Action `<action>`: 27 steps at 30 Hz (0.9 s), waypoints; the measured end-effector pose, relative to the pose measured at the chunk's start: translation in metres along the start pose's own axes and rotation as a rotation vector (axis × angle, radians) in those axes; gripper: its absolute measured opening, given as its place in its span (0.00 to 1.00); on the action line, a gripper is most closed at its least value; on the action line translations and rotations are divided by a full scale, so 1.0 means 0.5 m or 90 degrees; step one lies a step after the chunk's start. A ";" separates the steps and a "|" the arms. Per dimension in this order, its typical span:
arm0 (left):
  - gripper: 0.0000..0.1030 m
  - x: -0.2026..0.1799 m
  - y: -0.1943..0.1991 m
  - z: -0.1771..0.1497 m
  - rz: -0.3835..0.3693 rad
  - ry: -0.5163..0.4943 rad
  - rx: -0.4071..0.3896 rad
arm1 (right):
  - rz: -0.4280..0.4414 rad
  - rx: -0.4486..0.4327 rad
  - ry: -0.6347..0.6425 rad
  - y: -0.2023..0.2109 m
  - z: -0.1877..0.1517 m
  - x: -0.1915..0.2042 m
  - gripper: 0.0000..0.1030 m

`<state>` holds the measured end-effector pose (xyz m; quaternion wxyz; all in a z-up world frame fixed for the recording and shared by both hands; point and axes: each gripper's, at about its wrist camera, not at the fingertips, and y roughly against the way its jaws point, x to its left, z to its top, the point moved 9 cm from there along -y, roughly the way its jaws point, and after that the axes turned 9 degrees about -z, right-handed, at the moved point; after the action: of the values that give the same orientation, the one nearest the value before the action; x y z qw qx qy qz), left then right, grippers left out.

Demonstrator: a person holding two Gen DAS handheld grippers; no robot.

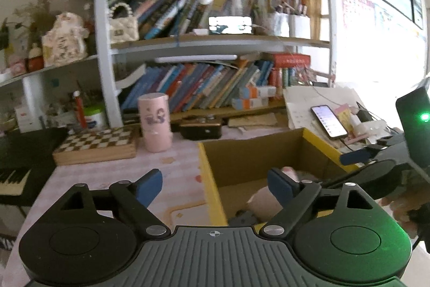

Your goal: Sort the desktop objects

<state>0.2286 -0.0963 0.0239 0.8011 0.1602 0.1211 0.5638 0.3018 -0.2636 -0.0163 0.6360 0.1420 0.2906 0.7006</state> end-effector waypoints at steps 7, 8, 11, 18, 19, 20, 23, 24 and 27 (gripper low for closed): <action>0.88 0.060 0.069 -0.037 0.035 0.043 0.001 | -0.028 -0.036 -0.045 0.084 -0.004 0.017 0.85; 0.88 0.068 0.079 -0.043 0.039 0.051 0.004 | -0.032 -0.040 -0.051 0.096 -0.008 0.020 0.85; 0.88 0.088 0.110 -0.064 0.047 0.072 0.009 | -0.041 -0.043 -0.078 0.131 -0.026 0.028 0.85; 0.88 0.122 0.207 -0.115 0.082 0.109 -0.001 | -0.040 -0.033 -0.137 0.209 -0.087 0.095 0.85; 0.88 0.123 0.220 -0.123 0.084 0.109 0.000 | -0.041 -0.033 -0.137 0.220 -0.096 0.106 0.85; 0.89 0.125 0.235 -0.134 0.086 0.107 0.004 | -0.041 -0.033 -0.136 0.232 -0.105 0.119 0.85; 0.90 0.125 0.277 -0.161 0.091 0.098 0.018 | -0.044 -0.027 -0.140 0.270 -0.136 0.156 0.85; 0.95 0.124 0.292 -0.171 0.091 0.094 0.022 | -0.042 -0.027 -0.143 0.287 -0.147 0.170 0.85; 0.96 0.122 0.332 -0.199 0.101 0.083 0.025 | -0.042 -0.022 -0.144 0.326 -0.179 0.206 0.85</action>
<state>0.0683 0.0249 -0.0031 0.7412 0.1477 0.1709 0.6322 0.1036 -0.1871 -0.0088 0.6898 0.1995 0.2091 0.6638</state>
